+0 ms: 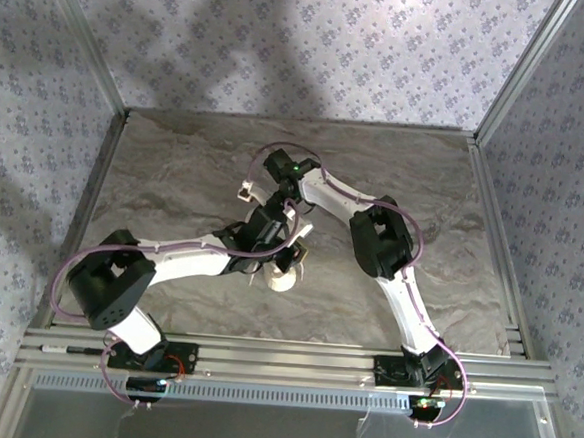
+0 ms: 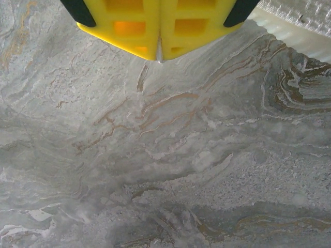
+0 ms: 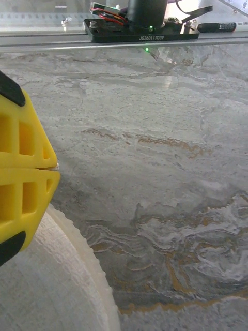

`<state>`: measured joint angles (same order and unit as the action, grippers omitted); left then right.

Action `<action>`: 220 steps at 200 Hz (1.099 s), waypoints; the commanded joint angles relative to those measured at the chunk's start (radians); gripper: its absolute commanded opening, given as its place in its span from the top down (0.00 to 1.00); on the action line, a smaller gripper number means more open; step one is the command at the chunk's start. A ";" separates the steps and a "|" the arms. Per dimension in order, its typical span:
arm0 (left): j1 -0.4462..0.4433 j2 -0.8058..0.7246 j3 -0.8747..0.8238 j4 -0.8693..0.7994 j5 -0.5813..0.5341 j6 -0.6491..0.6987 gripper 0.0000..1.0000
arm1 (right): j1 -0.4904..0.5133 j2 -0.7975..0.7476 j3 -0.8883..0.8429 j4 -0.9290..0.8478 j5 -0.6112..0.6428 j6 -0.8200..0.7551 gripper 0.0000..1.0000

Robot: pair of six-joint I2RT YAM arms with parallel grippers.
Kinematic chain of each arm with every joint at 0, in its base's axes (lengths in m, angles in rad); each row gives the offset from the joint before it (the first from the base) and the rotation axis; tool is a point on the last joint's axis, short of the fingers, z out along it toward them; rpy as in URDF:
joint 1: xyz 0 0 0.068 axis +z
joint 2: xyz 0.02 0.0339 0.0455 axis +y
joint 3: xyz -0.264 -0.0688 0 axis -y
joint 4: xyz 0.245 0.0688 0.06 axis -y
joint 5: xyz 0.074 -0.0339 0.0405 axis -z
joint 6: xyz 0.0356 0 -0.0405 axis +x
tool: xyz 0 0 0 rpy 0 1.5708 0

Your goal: Tie the shoes

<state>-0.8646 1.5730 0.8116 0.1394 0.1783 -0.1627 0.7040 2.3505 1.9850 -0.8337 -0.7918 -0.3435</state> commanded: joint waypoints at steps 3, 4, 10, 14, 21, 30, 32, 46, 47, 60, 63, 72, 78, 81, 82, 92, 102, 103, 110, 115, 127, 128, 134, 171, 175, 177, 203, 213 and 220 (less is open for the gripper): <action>-0.005 0.032 0.035 0.028 0.004 -0.011 1.00 | 0.031 0.008 0.058 -0.048 -0.055 0.000 1.00; -0.005 0.032 0.035 0.028 0.003 -0.011 1.00 | 0.032 0.007 0.059 -0.048 -0.055 0.000 1.00; -0.006 0.030 0.038 0.021 0.001 -0.008 1.00 | 0.032 0.008 0.061 -0.048 -0.053 0.003 1.00; -0.006 0.028 0.039 0.017 -0.003 -0.005 1.00 | 0.031 0.008 0.062 -0.048 -0.051 0.004 1.00; -0.006 0.022 0.042 0.006 -0.006 -0.001 0.96 | 0.030 0.005 0.064 -0.051 -0.045 0.011 0.97; -0.006 0.009 0.046 -0.012 -0.008 0.010 0.88 | 0.027 -0.001 0.062 -0.046 -0.031 0.026 0.90; -0.007 0.006 0.048 -0.016 -0.008 0.013 0.87 | 0.026 -0.004 0.062 -0.044 -0.029 0.029 0.89; -0.006 -0.025 0.050 -0.046 -0.016 0.035 0.74 | 0.014 -0.026 0.046 -0.019 -0.020 0.064 0.78; -0.006 -0.028 0.049 -0.047 -0.017 0.036 0.73 | 0.013 -0.028 0.044 -0.017 -0.019 0.067 0.78; -0.002 -0.063 0.041 -0.061 -0.024 0.051 0.66 | 0.001 -0.061 0.019 0.020 -0.018 0.101 0.72; -0.003 -0.072 0.039 -0.064 -0.025 0.055 0.65 | -0.003 -0.068 0.014 0.028 -0.018 0.108 0.71; 0.000 -0.097 0.031 -0.069 -0.031 0.059 0.61 | -0.008 -0.090 0.004 0.045 -0.016 0.125 0.67; 0.003 -0.113 0.026 -0.071 -0.031 0.061 0.59 | -0.013 -0.101 0.002 0.049 -0.010 0.134 0.65; 0.005 -0.121 0.024 -0.074 -0.031 0.062 0.57 | -0.014 -0.106 0.001 0.050 -0.007 0.137 0.64; 0.006 -0.123 0.023 -0.074 -0.031 0.062 0.57 | -0.015 -0.108 0.001 0.050 -0.006 0.138 0.64; 0.007 -0.145 0.019 -0.082 -0.032 0.066 0.53 | -0.018 -0.125 0.001 0.048 0.003 0.151 0.61; 0.012 -0.167 0.018 -0.098 -0.034 0.072 0.51 | -0.025 -0.140 0.001 0.047 0.009 0.166 0.59; 0.013 -0.170 0.019 -0.100 -0.034 0.072 0.51 | -0.025 -0.142 0.000 0.047 0.010 0.167 0.59; 0.016 -0.185 0.020 -0.114 -0.035 0.077 0.51 | -0.029 -0.154 -0.005 0.047 0.017 0.179 0.58; 0.020 -0.198 0.020 -0.123 -0.037 0.079 0.50 | -0.030 -0.165 -0.011 0.049 0.023 0.187 0.58; 0.029 -0.233 0.013 -0.134 -0.044 0.077 0.49 | -0.039 -0.199 -0.035 0.058 0.046 0.210 0.57; 0.030 -0.236 0.012 -0.135 -0.044 0.076 0.49 | -0.039 -0.203 -0.037 0.059 0.049 0.212 0.57; 0.038 -0.257 0.003 -0.138 -0.050 0.069 0.49 | -0.044 -0.225 -0.055 0.066 0.066 0.227 0.57; 0.142 -0.415 -0.079 -0.179 -0.089 -0.061 0.47 | -0.113 -0.412 -0.290 0.176 0.154 0.403 0.56; 0.158 -0.431 -0.087 -0.192 -0.094 -0.083 0.47 | -0.124 -0.437 -0.331 0.197 0.164 0.439 0.56; 0.167 -0.440 -0.090 -0.199 -0.096 -0.095 0.47 | -0.129 -0.447 -0.353 0.209 0.171 0.458 0.56; 0.286 -0.517 -0.130 -0.291 -0.110 -0.269 0.48 | -0.171 -0.601 -0.613 0.333 0.258 0.704 0.52; 0.329 -0.531 -0.142 -0.322 -0.106 -0.345 0.49 | -0.160 -0.648 -0.691 0.348 0.313 0.765 0.50; 0.359 -0.536 -0.153 -0.335 -0.092 -0.387 0.50 | -0.150 -0.677 -0.741 0.362 0.340 0.805 0.50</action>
<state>-0.5804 1.0714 0.6926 -0.0895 0.0925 -0.3397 0.5270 1.7618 1.3941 -0.5465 -0.5766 0.2199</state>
